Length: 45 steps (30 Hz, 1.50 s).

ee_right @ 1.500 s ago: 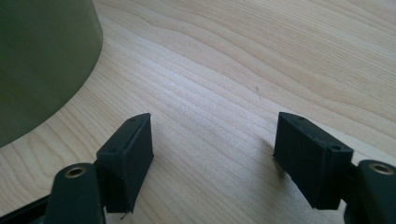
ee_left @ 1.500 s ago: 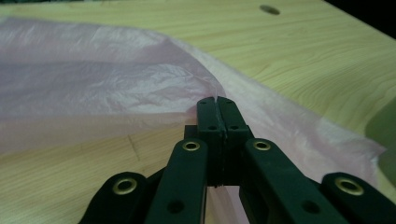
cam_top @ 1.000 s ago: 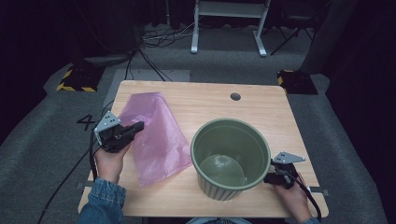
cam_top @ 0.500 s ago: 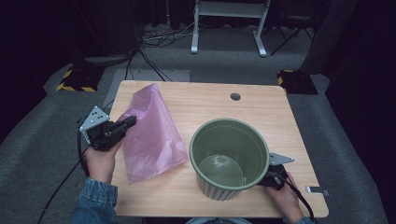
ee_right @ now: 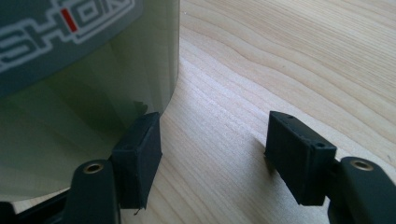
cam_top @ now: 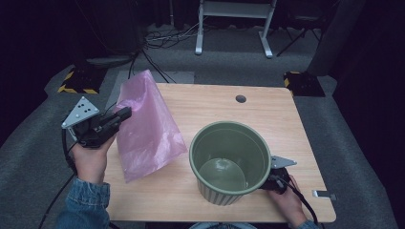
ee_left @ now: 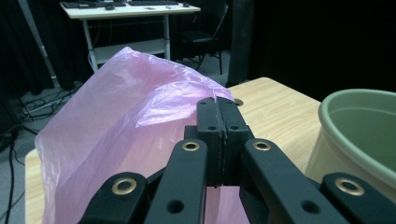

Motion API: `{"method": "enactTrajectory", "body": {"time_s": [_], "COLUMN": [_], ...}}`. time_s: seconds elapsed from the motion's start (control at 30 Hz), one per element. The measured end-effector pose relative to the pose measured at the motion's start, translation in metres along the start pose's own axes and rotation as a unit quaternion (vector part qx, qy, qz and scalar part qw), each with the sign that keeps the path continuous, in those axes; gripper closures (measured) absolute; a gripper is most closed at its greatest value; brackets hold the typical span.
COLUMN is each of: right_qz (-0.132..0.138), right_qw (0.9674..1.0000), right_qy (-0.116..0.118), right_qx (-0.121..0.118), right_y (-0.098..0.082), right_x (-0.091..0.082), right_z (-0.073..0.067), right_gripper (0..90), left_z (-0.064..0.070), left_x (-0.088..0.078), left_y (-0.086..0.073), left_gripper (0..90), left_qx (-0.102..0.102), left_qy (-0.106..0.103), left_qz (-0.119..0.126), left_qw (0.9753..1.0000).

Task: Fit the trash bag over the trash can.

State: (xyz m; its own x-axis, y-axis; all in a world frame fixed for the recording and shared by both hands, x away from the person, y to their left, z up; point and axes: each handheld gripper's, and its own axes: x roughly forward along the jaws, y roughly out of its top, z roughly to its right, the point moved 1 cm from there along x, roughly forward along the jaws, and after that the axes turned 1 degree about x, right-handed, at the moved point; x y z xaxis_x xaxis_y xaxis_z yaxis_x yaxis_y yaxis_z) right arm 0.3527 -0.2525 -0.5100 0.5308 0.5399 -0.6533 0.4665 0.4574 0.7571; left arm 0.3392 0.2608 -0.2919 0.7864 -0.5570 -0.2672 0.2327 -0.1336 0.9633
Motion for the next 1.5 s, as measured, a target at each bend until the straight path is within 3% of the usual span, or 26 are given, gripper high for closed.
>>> {"method": "enactTrajectory", "body": {"time_s": [0.23,0.5,0.53,0.73,0.77,0.8,0.83,1.03,1.23,1.5], "right_qz": [0.0,0.0,0.0,0.0,0.0,0.0,0.0,0.0,0.0,0.0], "right_qw": [1.0,1.0,1.0,1.0,1.0,1.0,1.0,1.0,1.0,1.0], "right_qy": [-0.001,-0.001,-0.001,-0.002,-0.002,-0.002,-0.002,-0.001,-0.002,-0.001], "right_qx": [0.001,0.001,0.001,0.002,0.002,0.002,0.002,0.002,0.002,0.002], "right_y": [0.0,0.0,0.0,0.0,0.0,0.0,0.0,0.0,0.0,0.0], "right_x": [0.0,0.0,0.0,0.0,0.0,0.0,0.0,0.0,0.0,0.0], "right_z": [0.0,0.0,0.0,-0.001,-0.001,-0.001,-0.001,-0.001,-0.001,-0.001], "right_gripper": [36.0,35.9,35.9,35.9,35.9,35.9,35.9,35.9,35.9,35.9], "left_z": [0.001,0.0,-0.001,-0.004,-0.008,-0.008,-0.012,-0.021,-0.023,-0.022], "left_x": [-0.004,-0.006,-0.007,-0.007,-0.007,-0.007,-0.007,-0.01,-0.01,-0.014], "left_y": [0.013,0.031,0.035,0.043,0.046,0.046,0.048,0.056,0.064,0.077], "left_gripper": [89.3,89.3,89.3,89.4,89.4,89.4,89.4,89.4,89.4,89.4], "left_qx": [0.006,0.013,0.019,0.027,0.028,0.028,0.027,0.033,0.035,0.045], "left_qy": [-0.006,-0.032,-0.048,-0.084,-0.099,-0.099,-0.117,-0.135,-0.155,-0.165], "left_qz": [0.004,0.013,0.017,0.028,0.031,0.031,0.033,0.038,0.047,0.053], "left_qw": [1.0,0.9993,0.9985,0.9957,0.9942,0.9942,0.9923,0.9896,0.9862,0.9838]}}
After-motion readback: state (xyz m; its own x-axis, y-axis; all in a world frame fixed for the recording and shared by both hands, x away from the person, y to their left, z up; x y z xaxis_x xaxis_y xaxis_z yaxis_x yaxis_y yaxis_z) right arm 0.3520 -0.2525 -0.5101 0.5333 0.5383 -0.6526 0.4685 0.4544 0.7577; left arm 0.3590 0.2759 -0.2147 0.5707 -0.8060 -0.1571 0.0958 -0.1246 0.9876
